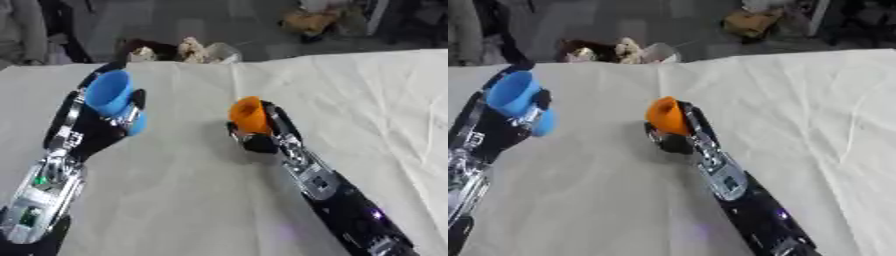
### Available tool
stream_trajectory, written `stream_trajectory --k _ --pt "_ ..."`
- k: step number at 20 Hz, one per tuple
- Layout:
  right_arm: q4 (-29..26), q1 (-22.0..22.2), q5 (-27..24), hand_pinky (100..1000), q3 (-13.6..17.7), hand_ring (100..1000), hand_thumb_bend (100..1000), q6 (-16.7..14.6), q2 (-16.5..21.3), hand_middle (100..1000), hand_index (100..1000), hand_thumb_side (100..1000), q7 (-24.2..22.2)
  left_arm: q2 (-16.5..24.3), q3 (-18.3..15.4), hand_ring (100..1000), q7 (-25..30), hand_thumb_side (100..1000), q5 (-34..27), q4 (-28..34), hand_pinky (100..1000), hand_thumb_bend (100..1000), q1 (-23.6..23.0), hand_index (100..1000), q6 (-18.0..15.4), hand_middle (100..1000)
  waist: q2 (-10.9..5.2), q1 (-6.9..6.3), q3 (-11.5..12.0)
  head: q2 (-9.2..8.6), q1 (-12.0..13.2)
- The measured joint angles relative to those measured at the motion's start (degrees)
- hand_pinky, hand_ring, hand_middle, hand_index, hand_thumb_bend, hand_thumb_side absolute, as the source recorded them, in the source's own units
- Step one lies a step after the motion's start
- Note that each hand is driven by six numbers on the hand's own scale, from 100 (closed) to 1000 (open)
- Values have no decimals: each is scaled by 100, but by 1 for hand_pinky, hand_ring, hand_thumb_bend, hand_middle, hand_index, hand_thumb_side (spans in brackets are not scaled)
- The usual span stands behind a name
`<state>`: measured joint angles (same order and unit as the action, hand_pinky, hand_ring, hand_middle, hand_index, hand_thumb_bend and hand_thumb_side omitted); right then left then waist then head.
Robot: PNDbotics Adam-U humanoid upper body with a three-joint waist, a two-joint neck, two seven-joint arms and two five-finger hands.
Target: Pour the contents of one cup into another cup.
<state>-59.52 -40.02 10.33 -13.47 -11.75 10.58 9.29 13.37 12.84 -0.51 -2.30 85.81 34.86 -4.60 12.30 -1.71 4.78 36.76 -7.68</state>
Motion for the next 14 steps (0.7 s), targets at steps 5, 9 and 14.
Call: stream_trajectory --k 5,9,14 --pt "-354 98 -141 606 -68 375 100 32 51 309 463 177 32 154 2 582 56 300 -11 119 100 100 20 885 59 477 -50 -18 -95 46 7" --pt "-630 123 -194 608 -193 377 100 76 52 311 465 185 23 296 108 583 187 297 14 226 100 100 167 883 148 478 -83 -28 -128 50 9" --pt "-756 185 -187 608 -422 374 100 112 -54 308 464 185 -125 503 269 583 428 294 171 360 100 100 371 879 330 476 -133 -55 -143 51 12"
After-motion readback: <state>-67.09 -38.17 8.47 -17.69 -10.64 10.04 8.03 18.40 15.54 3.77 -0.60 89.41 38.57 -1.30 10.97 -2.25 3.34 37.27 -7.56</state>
